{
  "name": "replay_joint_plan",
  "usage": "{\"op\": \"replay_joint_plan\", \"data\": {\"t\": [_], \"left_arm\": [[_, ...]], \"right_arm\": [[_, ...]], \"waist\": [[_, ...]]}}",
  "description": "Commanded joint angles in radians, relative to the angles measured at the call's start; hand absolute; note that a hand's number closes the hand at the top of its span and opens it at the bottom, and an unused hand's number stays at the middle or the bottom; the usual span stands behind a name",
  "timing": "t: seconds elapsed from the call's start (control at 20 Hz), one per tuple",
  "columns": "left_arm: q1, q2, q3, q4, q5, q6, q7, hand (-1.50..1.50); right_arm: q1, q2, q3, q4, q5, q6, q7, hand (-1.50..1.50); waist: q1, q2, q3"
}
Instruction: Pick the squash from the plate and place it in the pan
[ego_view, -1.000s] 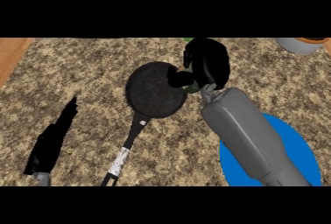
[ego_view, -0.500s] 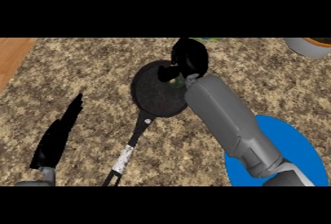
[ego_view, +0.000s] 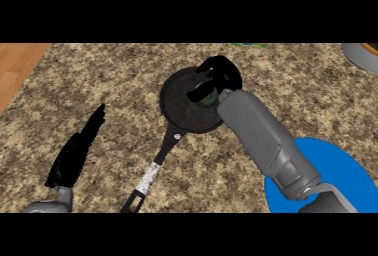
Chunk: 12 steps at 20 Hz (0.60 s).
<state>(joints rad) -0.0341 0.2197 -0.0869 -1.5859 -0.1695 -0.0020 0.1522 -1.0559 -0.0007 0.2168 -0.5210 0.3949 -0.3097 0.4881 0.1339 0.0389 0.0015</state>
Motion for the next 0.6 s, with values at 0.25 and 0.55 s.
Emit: {"op": "replay_joint_plan", "data": {"t": [0.25, 0.55], "left_arm": [[-0.057, 0.016, 0.024, 0.014, 0.020, -0.025, 0.025, 0.00], [-0.027, 0.004, 0.027, 0.018, -0.006, 0.010, 0.017, 0.00]], "right_arm": [[-0.031, 0.001, -0.059, 0.005, -0.194, -0.277, -0.221, -1.50], [-0.048, 0.001, -0.156, 0.033, -0.293, -0.473, -0.337, -1.50]], "waist": [[0.012, -0.001, 0.001], [-0.023, -0.008, 0.000]]}}
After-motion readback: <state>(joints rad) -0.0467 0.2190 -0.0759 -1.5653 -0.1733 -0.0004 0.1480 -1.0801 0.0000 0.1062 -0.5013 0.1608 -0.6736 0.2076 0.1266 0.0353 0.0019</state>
